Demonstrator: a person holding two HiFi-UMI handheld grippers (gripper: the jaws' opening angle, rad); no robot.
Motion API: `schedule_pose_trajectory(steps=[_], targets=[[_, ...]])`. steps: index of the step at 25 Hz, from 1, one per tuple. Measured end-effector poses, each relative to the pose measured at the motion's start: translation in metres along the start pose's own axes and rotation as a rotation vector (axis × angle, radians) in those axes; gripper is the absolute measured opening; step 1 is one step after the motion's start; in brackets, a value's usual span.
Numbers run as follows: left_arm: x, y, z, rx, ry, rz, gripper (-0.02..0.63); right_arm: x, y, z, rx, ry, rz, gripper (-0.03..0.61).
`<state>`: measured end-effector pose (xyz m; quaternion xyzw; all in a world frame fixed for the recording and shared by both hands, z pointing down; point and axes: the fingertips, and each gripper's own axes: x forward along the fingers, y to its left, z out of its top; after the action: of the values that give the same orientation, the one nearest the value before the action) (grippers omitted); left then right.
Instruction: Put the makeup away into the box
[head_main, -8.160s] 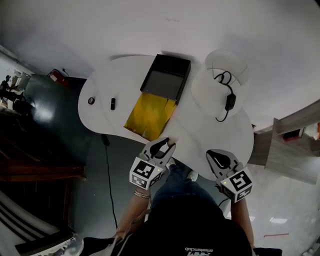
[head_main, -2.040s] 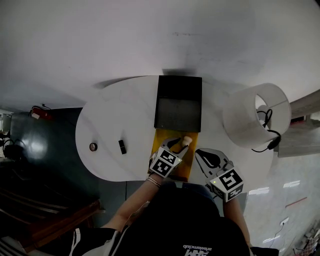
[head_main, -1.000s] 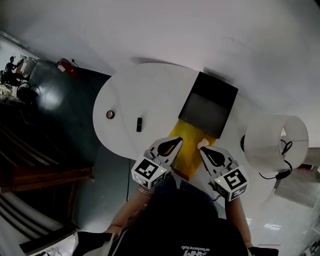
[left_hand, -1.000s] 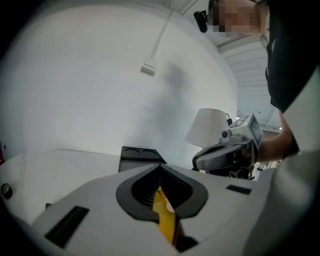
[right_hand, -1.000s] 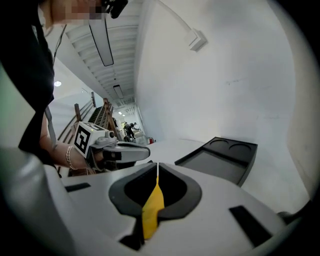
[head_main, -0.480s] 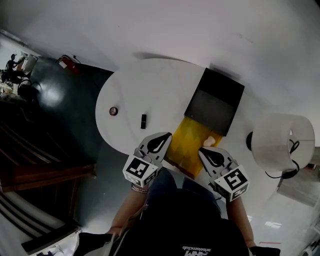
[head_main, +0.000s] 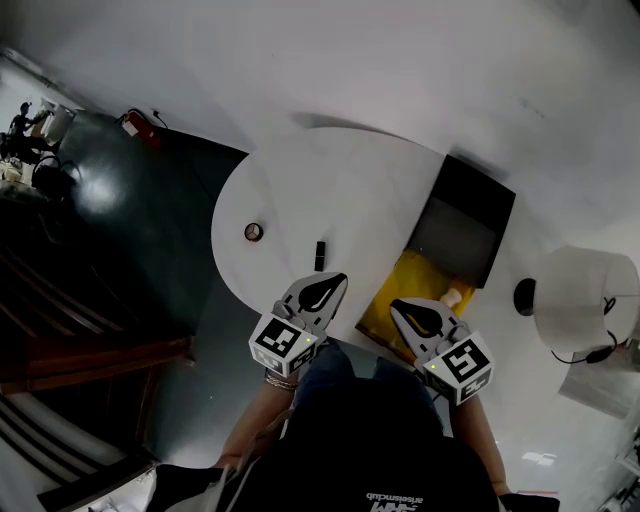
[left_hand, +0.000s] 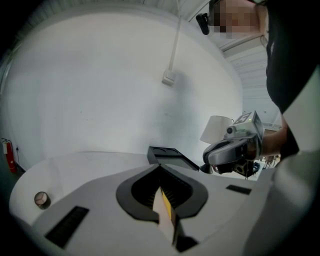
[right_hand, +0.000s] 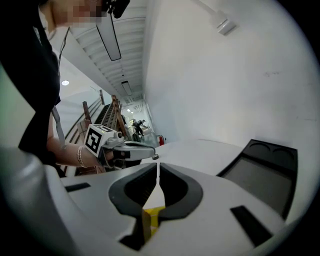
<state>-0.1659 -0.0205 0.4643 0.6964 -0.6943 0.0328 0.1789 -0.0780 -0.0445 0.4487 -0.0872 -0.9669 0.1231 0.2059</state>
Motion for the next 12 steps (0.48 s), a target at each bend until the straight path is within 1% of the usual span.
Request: schedule_pose_trajectory(steps=[5, 8, 12], targets=[[-0.019, 0.033, 0.006, 0.008, 0.035, -0.006, 0.018, 0.049, 0.031, 0.014, -0.023, 0.033, 0.062, 0.023], [-0.033, 0.054, 0.011, 0.013, 0.026, -0.012, 0.018, 0.077, 0.043, 0.028, -0.041, 0.03, 0.082, 0.023], [-0.05, 0.087, 0.019, 0.018, -0.004, 0.014, 0.018, 0.11, 0.046, 0.045, -0.063, 0.033, 0.09, 0.023]])
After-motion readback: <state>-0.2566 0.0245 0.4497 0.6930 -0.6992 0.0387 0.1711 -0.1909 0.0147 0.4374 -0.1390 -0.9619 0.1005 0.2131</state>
